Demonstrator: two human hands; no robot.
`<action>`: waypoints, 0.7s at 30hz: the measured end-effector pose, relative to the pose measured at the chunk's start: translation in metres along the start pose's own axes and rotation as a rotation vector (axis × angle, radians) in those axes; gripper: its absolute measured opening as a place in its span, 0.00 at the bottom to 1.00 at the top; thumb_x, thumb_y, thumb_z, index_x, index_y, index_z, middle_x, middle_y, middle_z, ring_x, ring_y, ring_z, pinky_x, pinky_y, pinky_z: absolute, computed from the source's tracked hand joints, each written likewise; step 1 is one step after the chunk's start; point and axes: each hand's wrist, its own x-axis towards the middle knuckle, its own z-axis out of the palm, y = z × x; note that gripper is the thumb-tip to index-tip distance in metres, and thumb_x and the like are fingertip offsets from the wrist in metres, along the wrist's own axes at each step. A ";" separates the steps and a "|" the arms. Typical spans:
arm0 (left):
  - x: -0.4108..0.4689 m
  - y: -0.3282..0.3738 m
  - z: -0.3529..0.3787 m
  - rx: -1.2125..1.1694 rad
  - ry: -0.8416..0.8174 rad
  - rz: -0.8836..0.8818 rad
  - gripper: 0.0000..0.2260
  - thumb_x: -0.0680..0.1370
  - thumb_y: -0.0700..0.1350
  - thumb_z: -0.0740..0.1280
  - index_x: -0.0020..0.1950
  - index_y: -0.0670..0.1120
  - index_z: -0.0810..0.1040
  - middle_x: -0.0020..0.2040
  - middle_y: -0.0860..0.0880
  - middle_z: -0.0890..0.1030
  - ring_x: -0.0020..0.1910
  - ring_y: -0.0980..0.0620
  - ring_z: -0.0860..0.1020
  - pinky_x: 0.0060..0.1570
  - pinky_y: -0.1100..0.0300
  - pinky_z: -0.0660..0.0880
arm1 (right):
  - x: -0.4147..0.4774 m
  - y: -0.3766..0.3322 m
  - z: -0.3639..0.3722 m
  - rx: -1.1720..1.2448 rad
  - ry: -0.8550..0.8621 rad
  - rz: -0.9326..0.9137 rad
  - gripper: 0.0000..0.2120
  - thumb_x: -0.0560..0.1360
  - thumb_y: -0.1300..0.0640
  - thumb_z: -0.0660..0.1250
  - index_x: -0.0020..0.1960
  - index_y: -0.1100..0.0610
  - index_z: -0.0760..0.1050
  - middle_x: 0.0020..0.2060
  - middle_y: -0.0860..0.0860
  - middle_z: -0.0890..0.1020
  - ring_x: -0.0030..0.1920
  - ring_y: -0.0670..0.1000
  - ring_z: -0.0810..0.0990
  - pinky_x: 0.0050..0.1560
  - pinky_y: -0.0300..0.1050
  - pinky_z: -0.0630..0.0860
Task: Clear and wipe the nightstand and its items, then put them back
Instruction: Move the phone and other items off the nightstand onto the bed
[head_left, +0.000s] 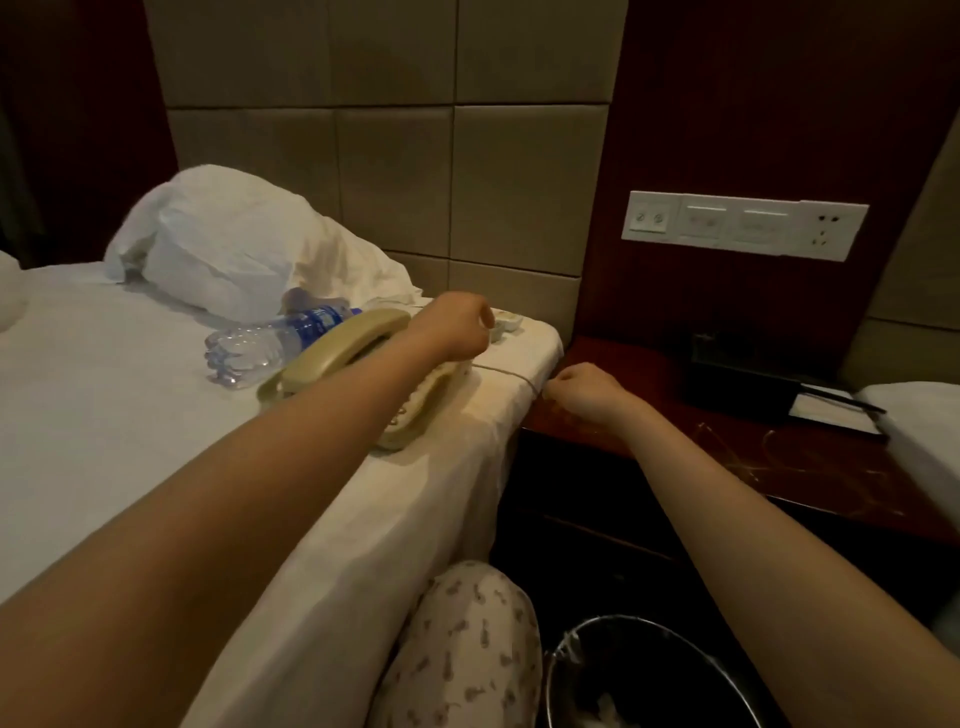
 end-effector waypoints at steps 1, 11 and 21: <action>0.004 0.011 0.005 -0.025 -0.011 0.025 0.15 0.75 0.38 0.61 0.60 0.47 0.77 0.62 0.45 0.77 0.60 0.46 0.74 0.57 0.57 0.72 | -0.001 0.007 -0.009 0.003 0.013 0.006 0.11 0.78 0.55 0.59 0.46 0.60 0.76 0.40 0.55 0.76 0.39 0.53 0.74 0.38 0.44 0.68; 0.038 0.100 0.055 -0.195 -0.138 0.174 0.15 0.76 0.38 0.60 0.61 0.45 0.76 0.61 0.45 0.78 0.60 0.47 0.75 0.51 0.62 0.69 | -0.003 0.099 -0.080 0.122 0.210 0.154 0.18 0.79 0.57 0.58 0.62 0.69 0.73 0.38 0.56 0.71 0.42 0.55 0.71 0.45 0.50 0.72; 0.084 0.153 0.121 -0.201 -0.406 0.251 0.21 0.78 0.39 0.61 0.71 0.45 0.64 0.68 0.42 0.68 0.62 0.44 0.71 0.49 0.60 0.70 | 0.026 0.193 -0.129 -0.008 0.223 0.281 0.17 0.73 0.58 0.67 0.60 0.55 0.67 0.58 0.60 0.73 0.55 0.60 0.75 0.46 0.49 0.70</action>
